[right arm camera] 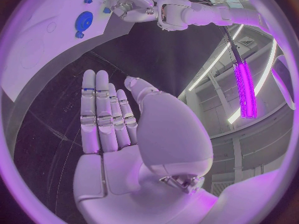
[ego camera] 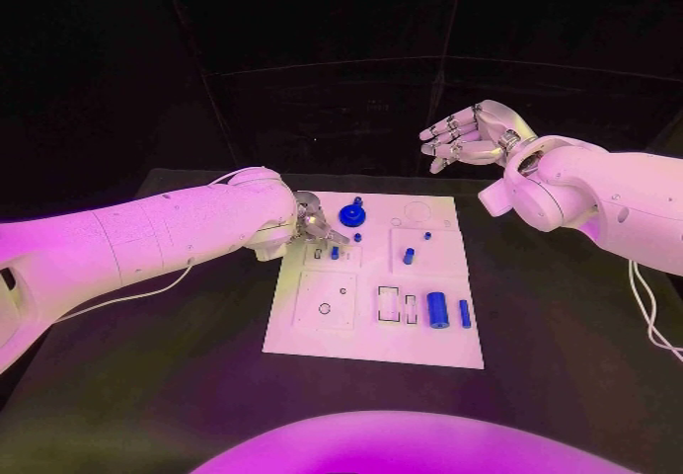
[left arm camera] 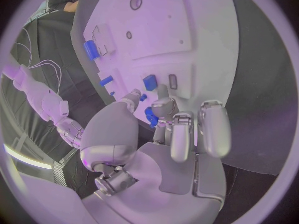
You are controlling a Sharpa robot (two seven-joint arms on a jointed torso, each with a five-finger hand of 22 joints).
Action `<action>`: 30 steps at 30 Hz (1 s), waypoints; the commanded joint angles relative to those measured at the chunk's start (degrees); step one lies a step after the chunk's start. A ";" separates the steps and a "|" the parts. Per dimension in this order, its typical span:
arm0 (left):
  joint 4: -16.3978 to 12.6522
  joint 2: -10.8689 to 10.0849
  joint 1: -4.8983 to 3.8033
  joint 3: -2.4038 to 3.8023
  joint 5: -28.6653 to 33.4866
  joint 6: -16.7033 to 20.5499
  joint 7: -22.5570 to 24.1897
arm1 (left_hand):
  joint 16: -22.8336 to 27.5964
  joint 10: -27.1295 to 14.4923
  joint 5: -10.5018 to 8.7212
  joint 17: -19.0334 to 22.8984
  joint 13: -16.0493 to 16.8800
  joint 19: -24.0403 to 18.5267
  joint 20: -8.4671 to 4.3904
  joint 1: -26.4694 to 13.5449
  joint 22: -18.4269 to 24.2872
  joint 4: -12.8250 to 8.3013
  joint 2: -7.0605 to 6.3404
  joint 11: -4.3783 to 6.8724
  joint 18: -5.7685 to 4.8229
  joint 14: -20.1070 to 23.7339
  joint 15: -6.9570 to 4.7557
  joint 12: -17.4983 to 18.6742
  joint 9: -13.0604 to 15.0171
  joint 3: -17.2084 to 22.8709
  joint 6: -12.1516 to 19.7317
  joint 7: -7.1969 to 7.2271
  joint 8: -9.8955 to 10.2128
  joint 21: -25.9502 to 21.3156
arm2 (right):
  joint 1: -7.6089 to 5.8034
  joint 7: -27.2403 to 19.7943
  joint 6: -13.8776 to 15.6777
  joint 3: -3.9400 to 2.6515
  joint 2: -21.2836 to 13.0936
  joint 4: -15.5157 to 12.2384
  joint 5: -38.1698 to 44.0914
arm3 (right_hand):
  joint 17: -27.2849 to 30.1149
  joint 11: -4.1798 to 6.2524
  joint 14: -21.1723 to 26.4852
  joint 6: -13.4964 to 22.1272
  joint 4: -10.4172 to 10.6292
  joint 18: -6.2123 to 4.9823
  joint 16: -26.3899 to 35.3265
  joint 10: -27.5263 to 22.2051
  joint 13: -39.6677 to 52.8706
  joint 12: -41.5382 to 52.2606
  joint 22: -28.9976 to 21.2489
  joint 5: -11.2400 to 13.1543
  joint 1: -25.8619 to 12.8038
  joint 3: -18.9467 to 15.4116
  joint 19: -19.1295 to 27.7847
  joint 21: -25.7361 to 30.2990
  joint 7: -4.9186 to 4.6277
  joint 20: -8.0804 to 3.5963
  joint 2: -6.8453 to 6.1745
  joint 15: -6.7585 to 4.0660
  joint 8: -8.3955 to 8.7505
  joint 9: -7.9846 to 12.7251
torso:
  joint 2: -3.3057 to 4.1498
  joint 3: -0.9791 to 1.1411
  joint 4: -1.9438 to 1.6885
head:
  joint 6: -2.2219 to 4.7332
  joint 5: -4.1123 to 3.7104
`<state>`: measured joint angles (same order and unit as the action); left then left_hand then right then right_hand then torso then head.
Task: Assemble the parts on the task board
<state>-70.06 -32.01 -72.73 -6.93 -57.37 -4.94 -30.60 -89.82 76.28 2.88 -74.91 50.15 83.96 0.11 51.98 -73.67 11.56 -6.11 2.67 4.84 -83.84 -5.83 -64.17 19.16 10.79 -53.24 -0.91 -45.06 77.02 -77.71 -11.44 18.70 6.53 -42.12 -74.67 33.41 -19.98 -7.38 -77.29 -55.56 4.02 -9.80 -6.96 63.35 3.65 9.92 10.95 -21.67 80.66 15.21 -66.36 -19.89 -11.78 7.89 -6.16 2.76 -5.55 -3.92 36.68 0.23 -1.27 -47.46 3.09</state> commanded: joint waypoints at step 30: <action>21.94 8.46 -4.17 4.00 -2.40 -16.61 1.07 | -0.18 -4.61 -0.13 -15.09 -6.18 -0.13 2.17 11.77 3.51 0.35 5.36 -2.79 -0.37 -6.16 2.15 3.65 -5.14 -8.26 4.01 -3.66 8.96 -3.54 | -0.11 -0.64 -0.42 -0.03 0.52 0.29 0.05 | 0.12 -0.07 -0.32 0.42 -0.03 -0.47 0.33 -0.27 -0.10 -0.21 -0.13 -0.26 -0.75 0.01 -0.11 0.46 0.02 0.20 0.07 0.08 0.42 0.02 | 0.17 -0.05 0.11 | 1.35 0.82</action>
<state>-48.53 -23.69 -76.89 -2.93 -57.84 -18.44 -30.61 -89.82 71.86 2.88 -74.91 44.05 83.90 1.83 63.42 -70.09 11.93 -0.83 0.09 4.84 -83.95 -3.86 -60.35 14.09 2.77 -48.86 -4.50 -36.40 73.45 -77.71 -11.49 18.66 6.53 -41.67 -74.36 33.42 -19.92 -7.38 -77.29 -55.56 4.02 -9.80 -6.97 63.35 3.65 9.92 10.87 -21.66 80.43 15.21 -66.36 -19.63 -11.78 7.89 -5.94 2.76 -5.31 -3.92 36.89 0.19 -1.14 -46.02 3.83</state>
